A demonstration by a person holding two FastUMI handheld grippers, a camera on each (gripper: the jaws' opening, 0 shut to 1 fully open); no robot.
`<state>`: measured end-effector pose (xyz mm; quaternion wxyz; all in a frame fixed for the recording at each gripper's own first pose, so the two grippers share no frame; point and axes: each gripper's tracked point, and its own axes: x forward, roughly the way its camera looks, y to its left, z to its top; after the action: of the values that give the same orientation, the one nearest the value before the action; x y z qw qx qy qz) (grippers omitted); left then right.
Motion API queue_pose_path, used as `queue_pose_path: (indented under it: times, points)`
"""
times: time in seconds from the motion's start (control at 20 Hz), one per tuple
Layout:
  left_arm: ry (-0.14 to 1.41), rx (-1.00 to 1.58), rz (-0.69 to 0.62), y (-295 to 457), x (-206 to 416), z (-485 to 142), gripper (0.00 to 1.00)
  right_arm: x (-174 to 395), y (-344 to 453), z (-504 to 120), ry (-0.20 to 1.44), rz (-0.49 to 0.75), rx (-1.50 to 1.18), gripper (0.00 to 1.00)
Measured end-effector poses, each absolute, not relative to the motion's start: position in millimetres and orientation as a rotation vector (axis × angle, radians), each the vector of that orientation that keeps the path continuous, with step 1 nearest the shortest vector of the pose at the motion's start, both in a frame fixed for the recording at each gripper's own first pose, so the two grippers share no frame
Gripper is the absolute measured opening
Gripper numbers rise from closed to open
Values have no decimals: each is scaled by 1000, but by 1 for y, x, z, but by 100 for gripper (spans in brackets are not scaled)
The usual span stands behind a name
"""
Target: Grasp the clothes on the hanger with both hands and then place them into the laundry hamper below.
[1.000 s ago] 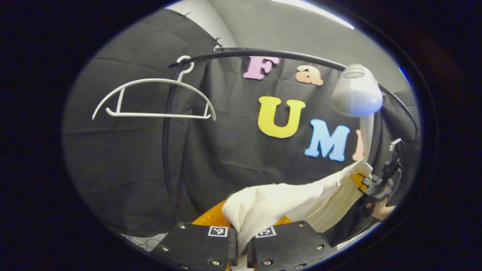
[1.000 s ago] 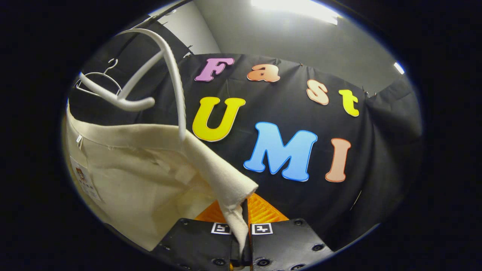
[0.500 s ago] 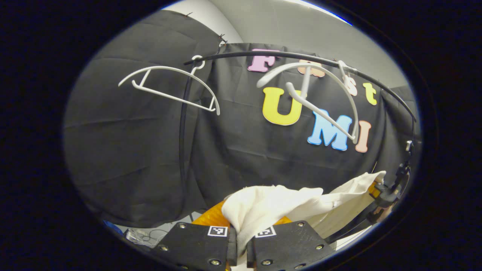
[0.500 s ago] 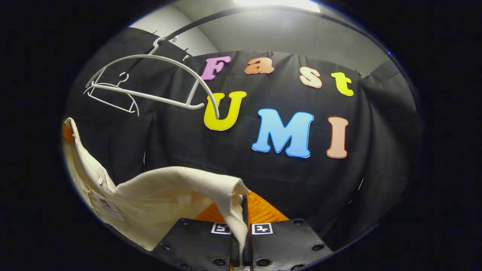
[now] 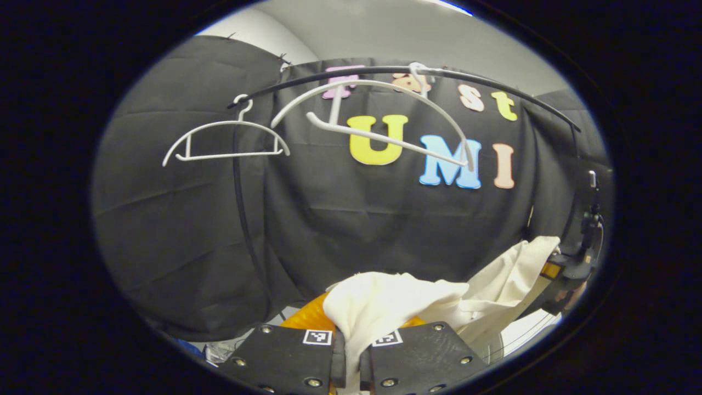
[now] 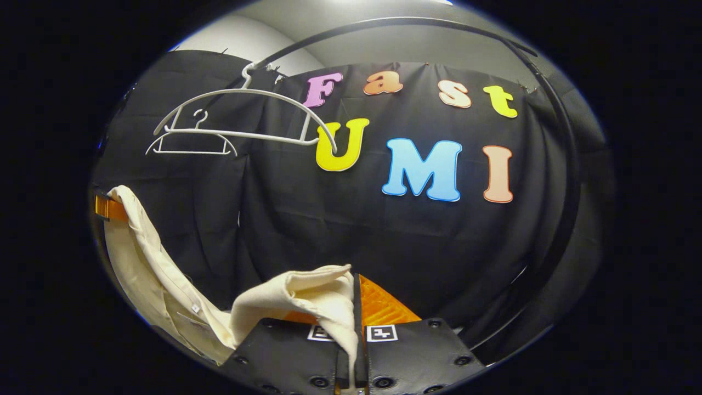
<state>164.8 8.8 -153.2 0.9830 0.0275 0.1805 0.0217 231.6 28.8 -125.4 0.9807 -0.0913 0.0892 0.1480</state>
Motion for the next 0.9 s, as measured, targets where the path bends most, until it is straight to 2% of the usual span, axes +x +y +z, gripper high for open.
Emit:
queue_pose_path:
  times: [0.45, 0.6, 0.9]
  points:
    - [422, 97, -250, -51, 186, -205, 10, 163, 46, -154, 308, 188, -112, 7]
    - [458, 124, -311, -52, 169, -241, 13, 140, 55, -184, 401, 158, -64, 7]
    - [557, 95, -379, -45, 168, -294, 12, 116, 67, -243, 545, 93, -17, 7]
